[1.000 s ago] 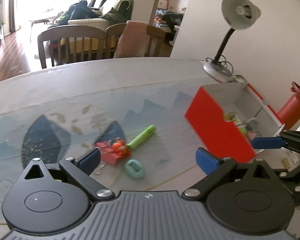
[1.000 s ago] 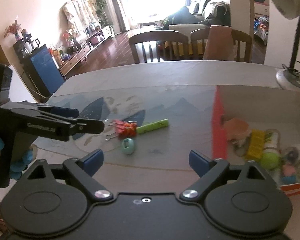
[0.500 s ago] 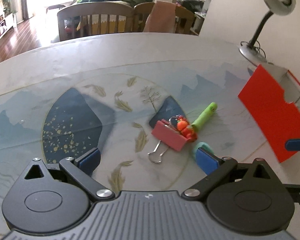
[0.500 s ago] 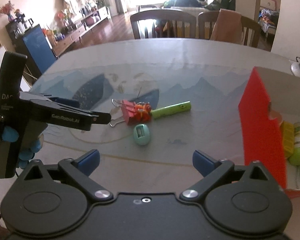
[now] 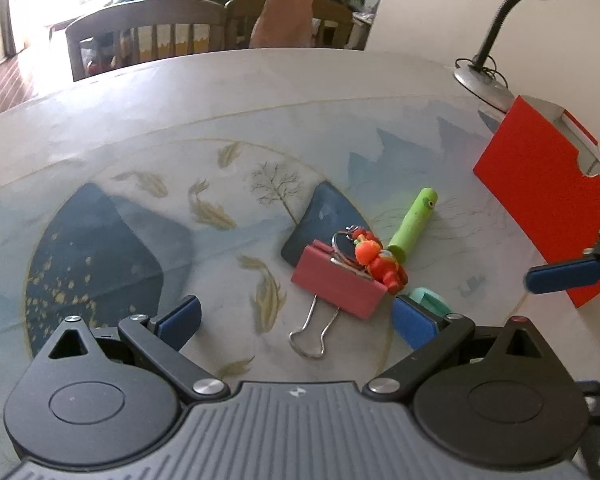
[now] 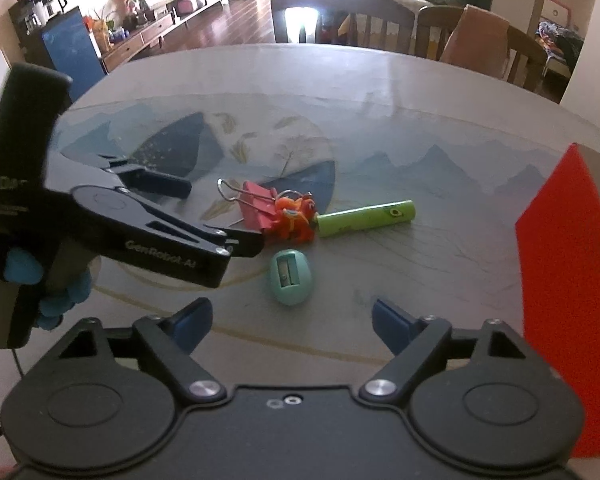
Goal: Organize rigid objects
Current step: 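Withdraw both tools back toward the remaining items on the table, then grasp the pink binder clip with the left tool while the right tool grasps the teal sharpener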
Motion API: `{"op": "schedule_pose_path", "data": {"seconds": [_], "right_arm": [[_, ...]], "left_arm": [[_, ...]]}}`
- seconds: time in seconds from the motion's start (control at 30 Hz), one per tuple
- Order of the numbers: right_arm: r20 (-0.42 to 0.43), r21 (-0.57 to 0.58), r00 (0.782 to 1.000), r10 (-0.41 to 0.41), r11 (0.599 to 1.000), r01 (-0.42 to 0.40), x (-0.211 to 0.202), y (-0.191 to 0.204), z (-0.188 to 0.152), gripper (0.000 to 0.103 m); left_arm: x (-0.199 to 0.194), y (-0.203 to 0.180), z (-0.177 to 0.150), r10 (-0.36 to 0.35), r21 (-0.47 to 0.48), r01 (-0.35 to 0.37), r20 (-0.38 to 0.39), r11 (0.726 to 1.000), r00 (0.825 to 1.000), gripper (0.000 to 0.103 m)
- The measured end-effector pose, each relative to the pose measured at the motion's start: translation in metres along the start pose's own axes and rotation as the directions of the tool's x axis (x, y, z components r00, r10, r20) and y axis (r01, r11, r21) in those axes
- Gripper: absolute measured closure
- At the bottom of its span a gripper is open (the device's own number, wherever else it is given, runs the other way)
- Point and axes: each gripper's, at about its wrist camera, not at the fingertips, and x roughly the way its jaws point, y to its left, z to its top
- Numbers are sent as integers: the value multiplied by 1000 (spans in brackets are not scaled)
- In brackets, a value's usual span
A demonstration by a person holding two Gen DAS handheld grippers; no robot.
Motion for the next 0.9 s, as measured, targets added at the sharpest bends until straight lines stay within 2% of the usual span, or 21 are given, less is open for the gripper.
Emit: {"op": "schedule_pose_path", "data": {"seconds": [0.23,0.5,0.6,0.77,0.8,0.9], "right_arm": [[-8,-37,1000,-12,999,12,18,4,2,30],[-11,-70,999,-33,997,32,33,9,4,46],[-5,-69,999,-32,997,31,36,8,5,56],[8,-80,999,-38,996,39,37,8,6,66],[11,-80,999,-39,996,40,37,8,6,70],[16,-76,999,-45,996,46,36,7,6,74]], "left_arm": [[5,-6,-1,-1,96,-3,45,995,999,1],[12,-8,-2,9,143,-21,90,989,996,2],[12,-11,-1,20,164,-40,119,986,993,3],[12,-15,2,-8,184,-14,120,983,993,25],[12,-16,2,-14,188,-9,119,982,993,27],[10,-17,2,-22,194,-1,118,981,993,37]]}}
